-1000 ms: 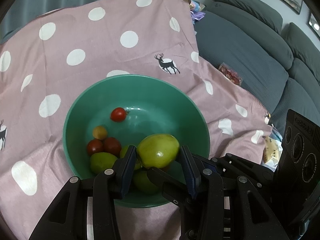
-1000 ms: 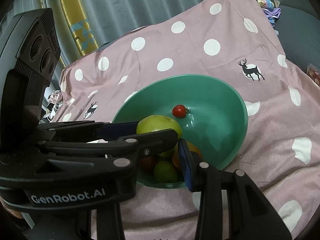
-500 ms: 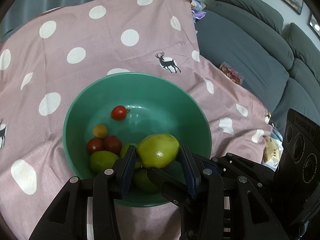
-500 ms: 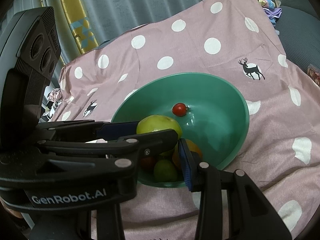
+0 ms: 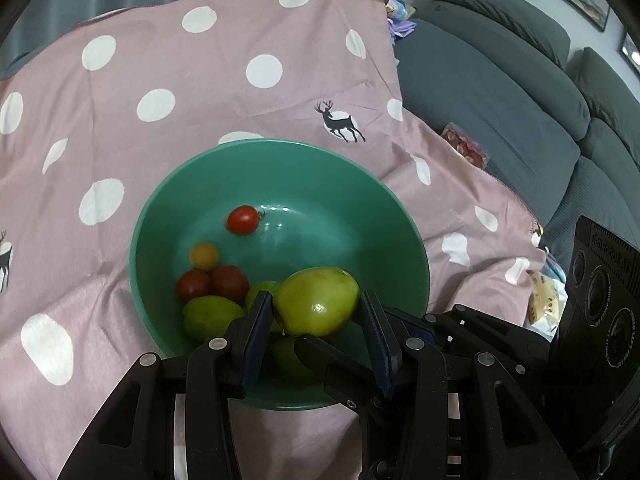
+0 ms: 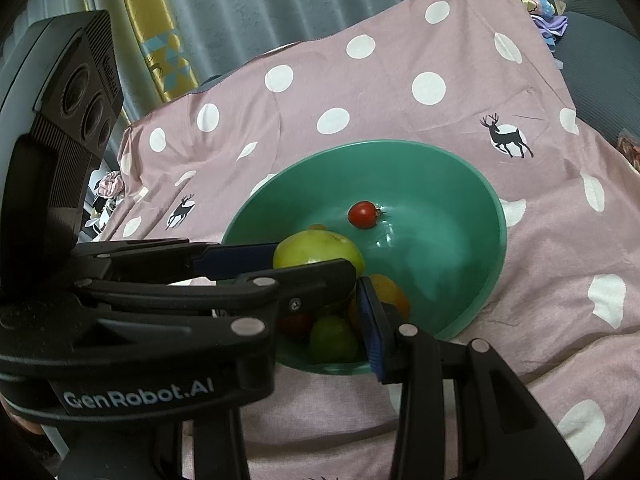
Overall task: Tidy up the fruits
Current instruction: 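Hold the lime in the left gripper low inside the bowl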
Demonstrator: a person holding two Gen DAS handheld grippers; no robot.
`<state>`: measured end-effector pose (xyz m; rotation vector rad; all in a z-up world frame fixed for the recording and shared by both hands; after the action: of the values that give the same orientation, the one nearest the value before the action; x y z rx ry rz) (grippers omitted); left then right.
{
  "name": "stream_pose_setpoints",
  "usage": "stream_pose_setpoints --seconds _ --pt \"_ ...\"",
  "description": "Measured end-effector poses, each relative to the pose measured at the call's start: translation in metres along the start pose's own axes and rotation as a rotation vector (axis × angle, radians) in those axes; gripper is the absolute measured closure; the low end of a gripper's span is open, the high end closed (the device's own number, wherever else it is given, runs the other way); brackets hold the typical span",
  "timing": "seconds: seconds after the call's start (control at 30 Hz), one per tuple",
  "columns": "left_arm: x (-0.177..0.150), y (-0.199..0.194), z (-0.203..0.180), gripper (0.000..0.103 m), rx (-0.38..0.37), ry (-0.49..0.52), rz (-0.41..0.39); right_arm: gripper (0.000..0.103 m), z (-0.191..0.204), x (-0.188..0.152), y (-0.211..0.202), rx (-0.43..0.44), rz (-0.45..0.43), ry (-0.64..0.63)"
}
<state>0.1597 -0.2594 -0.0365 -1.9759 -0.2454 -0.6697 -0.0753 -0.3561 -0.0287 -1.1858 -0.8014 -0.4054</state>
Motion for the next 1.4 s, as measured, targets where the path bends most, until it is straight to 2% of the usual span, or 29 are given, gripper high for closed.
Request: stream_pose_setpoints --seconds 0.53,0.77,0.8,0.83,1.4 --pt "0.003 0.000 0.004 0.058 -0.004 -0.005 0.006 0.063 0.001 0.000 0.002 -0.001 0.003 -0.006" --pt "-0.015 -0.005 -0.003 0.058 -0.002 -0.003 0.008 0.063 0.002 0.000 0.001 0.000 0.003 -0.009" --pt "0.001 0.000 0.004 0.058 -0.003 -0.008 0.008 0.063 0.002 0.000 0.002 0.002 0.003 -0.007" --pt "0.002 0.001 0.004 0.058 -0.003 -0.007 0.008 0.063 0.002 0.000 0.002 0.003 0.003 -0.007" --pt "0.001 0.000 0.004 0.058 0.004 -0.004 0.017 0.063 -0.001 0.000 0.002 0.003 0.007 -0.006"
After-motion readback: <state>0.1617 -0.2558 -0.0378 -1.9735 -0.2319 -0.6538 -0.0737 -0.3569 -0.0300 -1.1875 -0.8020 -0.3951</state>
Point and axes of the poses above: each gripper's, at about its wrist camera, not at the fingertips, and y roughly the way its jaws point, z to its left, x to its top, the point moved 6 cm from there along y, roughly the way its jaws point, and after that the axes turned 9 degrees about -y, right-handed, at the moved point
